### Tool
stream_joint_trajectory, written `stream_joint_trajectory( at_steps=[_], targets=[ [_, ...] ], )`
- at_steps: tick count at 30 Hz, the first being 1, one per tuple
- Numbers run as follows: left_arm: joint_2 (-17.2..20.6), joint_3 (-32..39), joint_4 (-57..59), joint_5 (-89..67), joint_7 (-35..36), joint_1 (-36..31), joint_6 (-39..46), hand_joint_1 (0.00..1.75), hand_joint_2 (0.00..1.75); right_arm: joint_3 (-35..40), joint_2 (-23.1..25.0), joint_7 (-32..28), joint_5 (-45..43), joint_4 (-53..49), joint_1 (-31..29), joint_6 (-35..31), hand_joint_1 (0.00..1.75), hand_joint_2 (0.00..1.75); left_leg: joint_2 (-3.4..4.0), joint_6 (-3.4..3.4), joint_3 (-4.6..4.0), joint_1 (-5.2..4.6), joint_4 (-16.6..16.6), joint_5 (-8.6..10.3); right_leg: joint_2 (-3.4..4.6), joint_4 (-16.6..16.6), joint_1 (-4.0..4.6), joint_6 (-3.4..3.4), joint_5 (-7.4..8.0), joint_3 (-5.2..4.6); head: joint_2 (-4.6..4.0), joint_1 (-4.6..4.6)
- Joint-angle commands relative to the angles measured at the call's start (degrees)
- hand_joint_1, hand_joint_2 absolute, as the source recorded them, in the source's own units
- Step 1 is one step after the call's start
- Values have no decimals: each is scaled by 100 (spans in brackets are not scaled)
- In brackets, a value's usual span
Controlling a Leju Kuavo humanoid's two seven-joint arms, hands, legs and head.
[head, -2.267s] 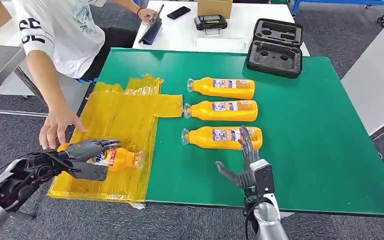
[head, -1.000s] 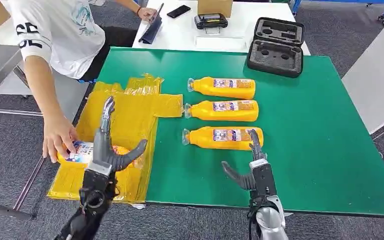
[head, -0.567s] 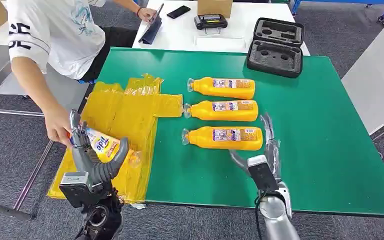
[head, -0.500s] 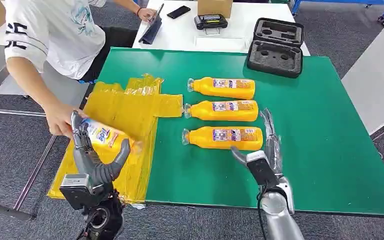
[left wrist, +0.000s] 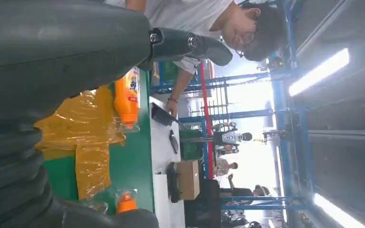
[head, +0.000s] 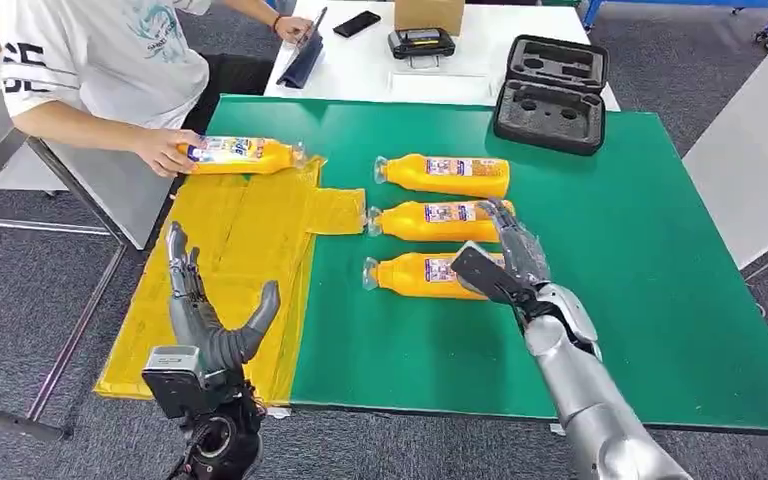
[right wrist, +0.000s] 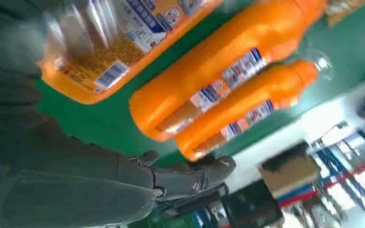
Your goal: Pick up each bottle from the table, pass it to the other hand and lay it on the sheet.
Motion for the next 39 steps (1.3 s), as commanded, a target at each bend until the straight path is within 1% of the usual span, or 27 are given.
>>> stream_joint_trajectory(
  at_steps=[1,2,3,4,6,7,10,11,13,14,15,16,19,21,22,25,26,27,28,29,33,35,38,39],
  targets=[
    [-24,-10,563,-25,17,-235,133,0,175,468,-6,139,104,1385,-762,111,0,175,2,-3,14,-2,-5,-4,2,-3,-2,-3,-4,12,0,-2],
    [-24,-10,563,-25,17,-235,133,0,175,468,-6,139,104,1385,-762,111,0,175,3,-5,28,-1,-5,-10,3,-4,-2,-6,-10,26,0,2],
    [-24,-10,563,-25,17,-235,133,0,175,468,-6,139,104,1385,-762,111,0,175,1,-3,13,0,-5,-3,1,-3,-1,-4,-4,12,0,0],
    [-24,-10,563,-25,17,-235,133,0,175,468,-6,139,104,1385,-762,111,0,175,2,-6,32,0,-4,-13,3,-4,0,-7,-12,31,0,0],
    [-46,11,579,-67,17,-202,134,0,175,554,15,254,191,1540,-869,213,0,175,0,-3,17,0,-3,-6,1,-3,-2,-5,-7,17,0,0],
    [-73,57,578,-139,17,-171,134,0,175,592,41,304,222,1643,-955,268,0,175,4,-5,31,0,-4,-12,5,-3,-2,-8,-11,30,0,-2],
    [-85,132,428,-212,17,-56,134,0,175,680,81,368,263,1804,-1102,395,0,175,9,-5,24,0,-2,-11,10,-2,-2,-7,-8,21,0,0],
    [-80,133,407,-217,17,-44,134,0,175,684,86,375,260,1814,-1115,406,0,175,10,-7,32,0,-3,-14,11,-1,-2,-10,-11,29,0,0],
    [-102,189,300,-260,17,22,134,0,175,724,98,414,263,1874,-1154,476,0,175,11,-4,14,-2,-2,-9,11,0,-4,-6,-6,11,0,0],
    [-114,209,275,-295,17,51,134,0,175,741,110,424,266,1891,-1156,494,0,175,15,-7,29,-1,-1,-17,16,1,-3,-10,-12,25,0,0],
    [-121,222,289,-336,17,62,134,0,175,767,111,450,273,1916,-1161,527,0,175,10,-5,19,0,-1,-12,12,0,-2,-7,-8,17,0,0],
    [-133,233,320,-333,17,68,134,0,175,802,106,550,300,1977,-1184,612,0,175,6,-4,13,0,-3,-7,7,-2,-1,-5,-5,11,0,0],
    [-144,241,449,-322,17,57,134,0,175,944,62,875,430,2136,-1306,860,0,175,7,-6,29,-1,-3,-15,7,-1,-2,-7,-13,27,0,0],
    [-150,233,483,-306,17,56,134,0,175,1010,-4,977,494,2187,-1343,936,0,175,3,-3,13,-1,-3,-7,3,-1,-2,-4,-6,13,0,0],
    [-156,237,482,-315,17,72,134,0,175,1026,-34,1033,506,2213,-1345,981,0,175,4,-5,29,0,-4,-14,4,-3,-1,-8,-12,29,-2,0],
    [-156,237,482,-315,17,72,134,0,175,1026,-34,1033,506,2213,-1345,981,0,175,2,-3,18,-2,-4,-7,2,-2,-4,-5,-7,17,0,-2],
    [-156,237,482,-315,17,72,134,0,175,1026,-34,1033,506,2213,-1345,981,0,175,5,-8,48,1,-3,-21,5,-3,-1,-11,-19,47,0,0],
    [-156,237,482,-315,17,72,134,0,175,1026,-34,1033,506,2213,-1345,981,0,175,-2,-3,15,-1,-3,-6,-2,-2,-3,-5,-7,16,0,0],
    [-156,237,482,-315,17,72,134,0,175,1026,-34,1033,506,2213,-1345,981,0,175,-2,-3,12,-1,-3,-5,-2,-2,-3,-4,-6,13,0,0],
    [-156,237,482,-315,17,72,134,0,175,1026,-34,1033,506,2213,-1345,981,0,175,-4,-4,25,-1,-3,-10,-4,-2,-3,-7,-11,26,0,0],
    [-158,240,500,-308,17,66,134,0,175,1045,-49,1076,520,2228,-1327,1009,0,175,-2,-2,10,-2,-4,-4,-2,-2,-4,-4,-5,10,0,0],
    [-173,248,533,-302,17,40,134,0,175,1084,-62,1158,541,2256,-1348,1086,0,175,-4,-6,33,0,-6,-13,-4,-5,-1,-9,-14,34,0,0],
    [-169,248,555,-275,17,29,134,0,175,1093,-79,1167,519,2299,-1404,1192,0,175,-3,-2,15,-1,-5,-5,-3,-3,-3,-5,-6,16,0,0],
    [-156,245,541,-261,17,37,131,0,175,1094,-98,1156,519,2302,-1405,1201,0,175,-5,-4,24,-1,-3,-10,-5,-3,-2,-6,-11,25,0,0]
  ],
)
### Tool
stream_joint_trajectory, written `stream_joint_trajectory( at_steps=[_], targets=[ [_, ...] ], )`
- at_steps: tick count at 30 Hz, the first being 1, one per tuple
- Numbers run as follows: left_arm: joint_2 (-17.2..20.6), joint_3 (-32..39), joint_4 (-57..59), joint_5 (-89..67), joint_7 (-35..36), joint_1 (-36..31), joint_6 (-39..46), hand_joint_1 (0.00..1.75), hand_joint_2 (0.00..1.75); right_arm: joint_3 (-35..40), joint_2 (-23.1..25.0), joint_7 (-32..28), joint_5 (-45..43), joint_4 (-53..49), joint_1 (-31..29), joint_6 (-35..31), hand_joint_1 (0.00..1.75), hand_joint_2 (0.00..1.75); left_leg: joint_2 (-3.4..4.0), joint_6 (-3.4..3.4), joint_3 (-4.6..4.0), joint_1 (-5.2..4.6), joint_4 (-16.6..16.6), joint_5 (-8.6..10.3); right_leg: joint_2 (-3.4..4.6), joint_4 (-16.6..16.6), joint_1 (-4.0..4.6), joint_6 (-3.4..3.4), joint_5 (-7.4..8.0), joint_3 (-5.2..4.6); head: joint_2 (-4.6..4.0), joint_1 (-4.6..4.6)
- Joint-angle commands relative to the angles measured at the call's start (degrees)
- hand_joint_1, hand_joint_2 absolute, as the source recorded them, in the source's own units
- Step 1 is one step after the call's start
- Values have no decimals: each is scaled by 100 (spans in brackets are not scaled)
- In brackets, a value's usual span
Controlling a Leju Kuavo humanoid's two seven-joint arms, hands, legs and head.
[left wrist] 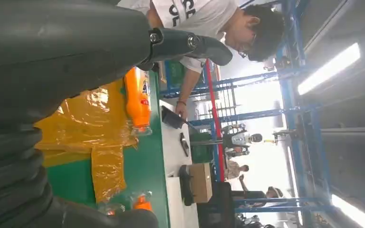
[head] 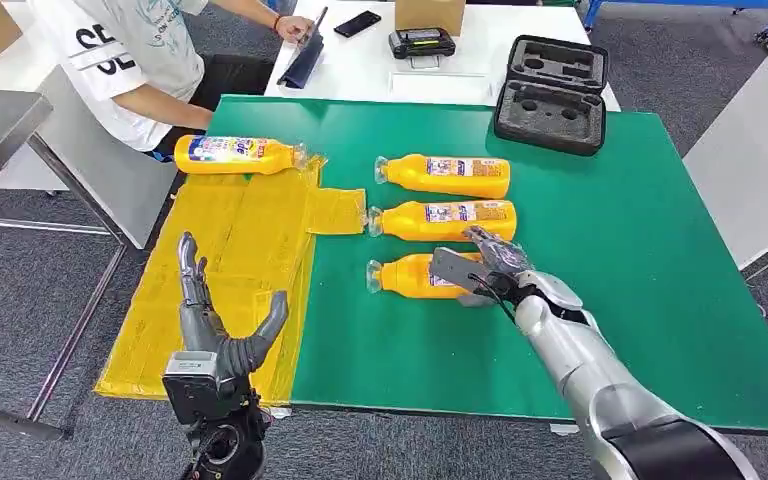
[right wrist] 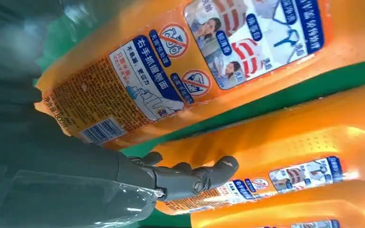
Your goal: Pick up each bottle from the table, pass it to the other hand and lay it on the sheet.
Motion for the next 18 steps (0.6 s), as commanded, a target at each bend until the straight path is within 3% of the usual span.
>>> stream_joint_trajectory(
  at_steps=[1,7,10,15,17,18],
  targets=[
    [10,119,275,68,17,-96,125,0,175,271,-97,61,-17,536,-344,220,0,175,-3,-6,33,0,-6,-11,-2,-5,0,-7,-12,32,0,0],
    [48,103,214,87,17,-54,125,0,175,331,-175,-165,-117,479,-252,436,0,175,-6,-5,21,-1,-5,-7,-5,-3,-1,-6,-9,22,0,-2],
    [34,127,246,92,17,-66,125,0,175,442,-152,-151,-69,434,-201,489,19,175,-3,-6,26,1,-5,-9,-2,-5,1,-7,-9,26,0,0],
    [32,172,165,130,17,-29,125,0,175,558,-117,-68,-44,461,-129,551,24,175,-1,-7,35,3,-6,-13,1,-7,3,-8,-12,35,0,0],
    [35,153,213,179,17,-63,124,0,175,597,-130,-31,-28,499,-136,619,45,175,-3,-4,16,1,-4,-4,-2,-4,2,-4,-5,15,0,0],
    [37,142,232,189,17,-73,120,0,175,606,-134,-24,-27,508,-133,633,75,175,-6,-7,35,3,-8,-10,-5,-8,4,-8,-11,35,0,0]
  ],
)
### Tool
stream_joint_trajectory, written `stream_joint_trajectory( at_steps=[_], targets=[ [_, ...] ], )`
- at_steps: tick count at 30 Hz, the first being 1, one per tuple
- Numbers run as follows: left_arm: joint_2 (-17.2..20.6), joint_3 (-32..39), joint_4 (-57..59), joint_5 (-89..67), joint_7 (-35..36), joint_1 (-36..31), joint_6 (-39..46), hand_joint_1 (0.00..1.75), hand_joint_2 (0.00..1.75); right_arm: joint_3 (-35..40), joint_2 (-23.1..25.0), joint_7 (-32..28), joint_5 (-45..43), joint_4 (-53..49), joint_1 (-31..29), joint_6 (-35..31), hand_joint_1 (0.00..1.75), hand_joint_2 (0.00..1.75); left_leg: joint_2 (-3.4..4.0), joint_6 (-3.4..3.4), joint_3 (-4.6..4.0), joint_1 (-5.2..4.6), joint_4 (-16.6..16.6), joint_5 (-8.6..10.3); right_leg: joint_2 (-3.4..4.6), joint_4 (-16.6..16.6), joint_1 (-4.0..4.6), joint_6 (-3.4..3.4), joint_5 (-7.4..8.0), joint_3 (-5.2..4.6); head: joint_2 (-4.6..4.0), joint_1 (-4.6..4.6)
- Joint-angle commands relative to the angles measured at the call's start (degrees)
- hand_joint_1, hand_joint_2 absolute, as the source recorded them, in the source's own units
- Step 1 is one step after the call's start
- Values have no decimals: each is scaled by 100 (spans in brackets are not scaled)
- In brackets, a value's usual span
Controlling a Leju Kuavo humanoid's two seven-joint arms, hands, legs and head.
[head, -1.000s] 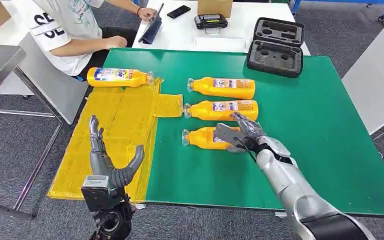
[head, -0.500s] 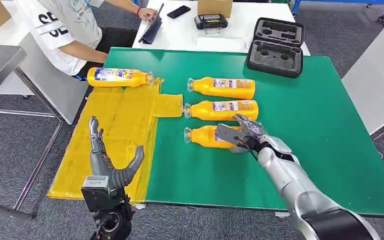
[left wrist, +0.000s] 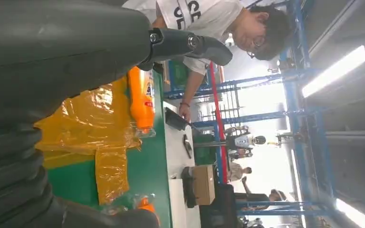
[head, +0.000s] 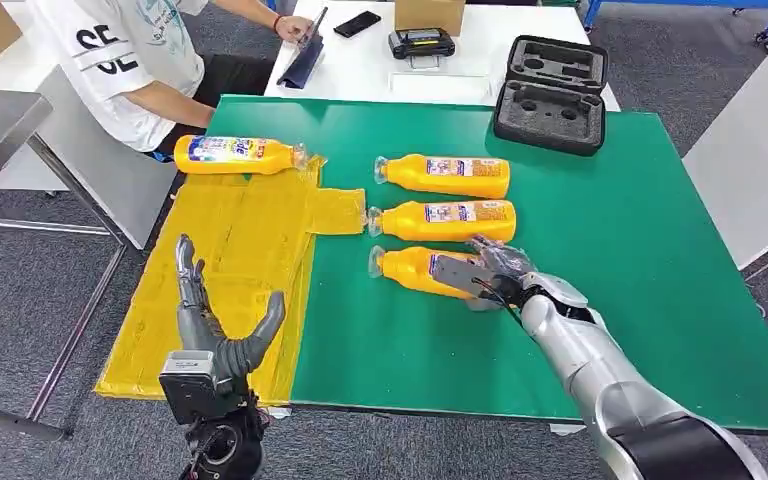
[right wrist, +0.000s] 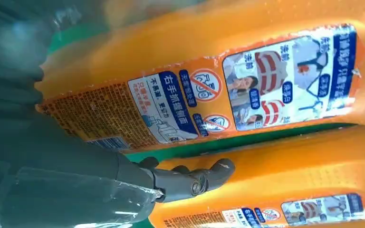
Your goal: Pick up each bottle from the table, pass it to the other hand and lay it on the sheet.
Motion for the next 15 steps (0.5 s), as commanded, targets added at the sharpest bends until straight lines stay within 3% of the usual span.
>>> stream_joint_trajectory(
  at_steps=[1,2,4,15],
  targets=[
    [53,58,255,145,17,-138,104,0,175,392,-33,118,50,415,-70,202,122,175,-4,-5,22,2,-6,-6,-4,-6,2,-6,-7,23,0,0],
    [58,50,262,157,17,-148,113,0,175,410,-49,126,59,415,-54,207,148,175,-5,-4,18,2,-5,-4,-5,-6,2,-5,-6,20,0,0],
    [46,30,346,204,17,-190,73,0,175,450,-95,122,64,404,0,223,171,175,-9,-6,31,3,-7,-8,-8,-9,3,-7,-10,32,0,0],
    [59,32,328,180,17,-176,78,0,175,509,-34,-3,-29,298,83,257,175,175,-6,-6,36,4,-8,-6,-5,-10,4,-7,-7,37,0,0]
  ],
)
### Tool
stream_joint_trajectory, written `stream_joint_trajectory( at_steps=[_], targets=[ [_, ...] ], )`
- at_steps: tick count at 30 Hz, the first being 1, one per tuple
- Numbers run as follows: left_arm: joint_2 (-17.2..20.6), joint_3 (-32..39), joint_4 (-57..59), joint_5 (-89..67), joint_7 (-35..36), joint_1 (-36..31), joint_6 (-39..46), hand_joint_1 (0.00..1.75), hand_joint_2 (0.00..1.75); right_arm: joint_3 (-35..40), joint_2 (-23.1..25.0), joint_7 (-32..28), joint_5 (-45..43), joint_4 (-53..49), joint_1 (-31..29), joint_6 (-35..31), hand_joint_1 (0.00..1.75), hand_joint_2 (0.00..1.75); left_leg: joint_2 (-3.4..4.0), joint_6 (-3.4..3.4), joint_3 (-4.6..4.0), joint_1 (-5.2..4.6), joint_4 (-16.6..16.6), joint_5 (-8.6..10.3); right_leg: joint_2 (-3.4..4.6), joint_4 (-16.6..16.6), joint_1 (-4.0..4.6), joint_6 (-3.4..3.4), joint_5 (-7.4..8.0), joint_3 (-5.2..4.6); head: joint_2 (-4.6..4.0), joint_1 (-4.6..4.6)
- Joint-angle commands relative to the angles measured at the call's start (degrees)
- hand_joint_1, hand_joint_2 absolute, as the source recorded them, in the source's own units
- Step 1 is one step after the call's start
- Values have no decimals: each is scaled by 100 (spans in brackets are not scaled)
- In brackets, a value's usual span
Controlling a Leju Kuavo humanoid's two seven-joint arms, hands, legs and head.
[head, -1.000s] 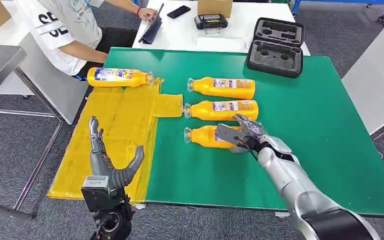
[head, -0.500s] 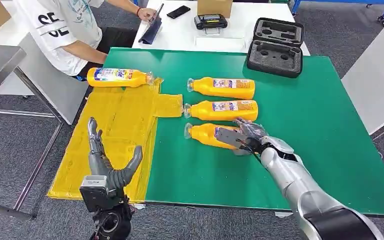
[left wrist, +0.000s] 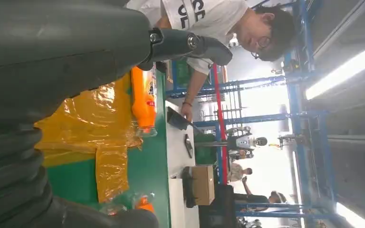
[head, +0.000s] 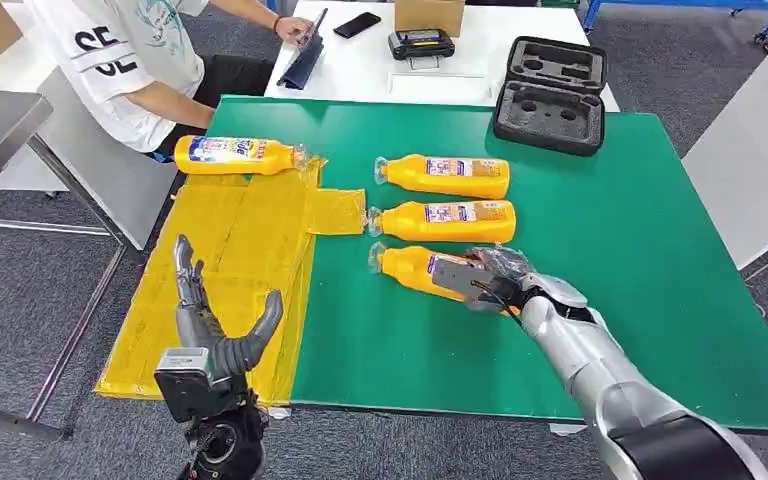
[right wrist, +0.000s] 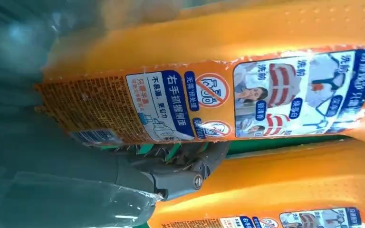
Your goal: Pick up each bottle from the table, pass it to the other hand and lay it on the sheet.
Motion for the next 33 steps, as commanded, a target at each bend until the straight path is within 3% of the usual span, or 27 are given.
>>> stream_joint_trajectory(
  at_steps=[1,3,12,16,18,25,33],
  targets=[
    [70,6,311,-10,17,-103,97,0,175,169,80,-197,-180,221,184,1,175,175,-6,-5,25,2,-10,-5,-5,-9,3,-6,-6,26,0,0],
    [83,-5,293,46,17,-99,44,0,175,148,76,-546,-271,60,318,-97,175,175,-5,-7,36,5,-13,-8,-4,-14,5,-8,-9,37,0,0],
    [83,-5,293,46,17,-99,44,0,175,148,76,-546,-271,60,318,-97,175,175,-2,-6,26,2,-8,-4,-2,-8,8,-5,-5,24,0,0],
    [44,225,165,801,17,-43,-851,0,175,-287,76,-2251,-1298,-783,825,-144,175,175,-9,-8,37,6,-11,-6,-8,-13,12,-7,-8,38,0,2],
    [-36,473,278,1134,17,26,-1550,0,175,-444,163,-2584,-1681,-1336,1109,-304,175,175,1,-7,31,6,-8,-7,2,-10,13,-6,-5,30,0,0],
    [92,701,783,2021,449,-22,-3322,0,175,-1005,606,-2774,-2555,-2649,1873,-645,175,175,3,-10,32,4,-12,-13,3,-8,10,-12,-13,31,0,-2],
    [63,722,1037,1864,703,-126,-3585,0,175,-1061,786,-3082,-2573,-2660,2113,-969,175,175,-1,-8,17,4,-7,-10,-1,-5,6,-10,-11,18,0,0]
  ],
)
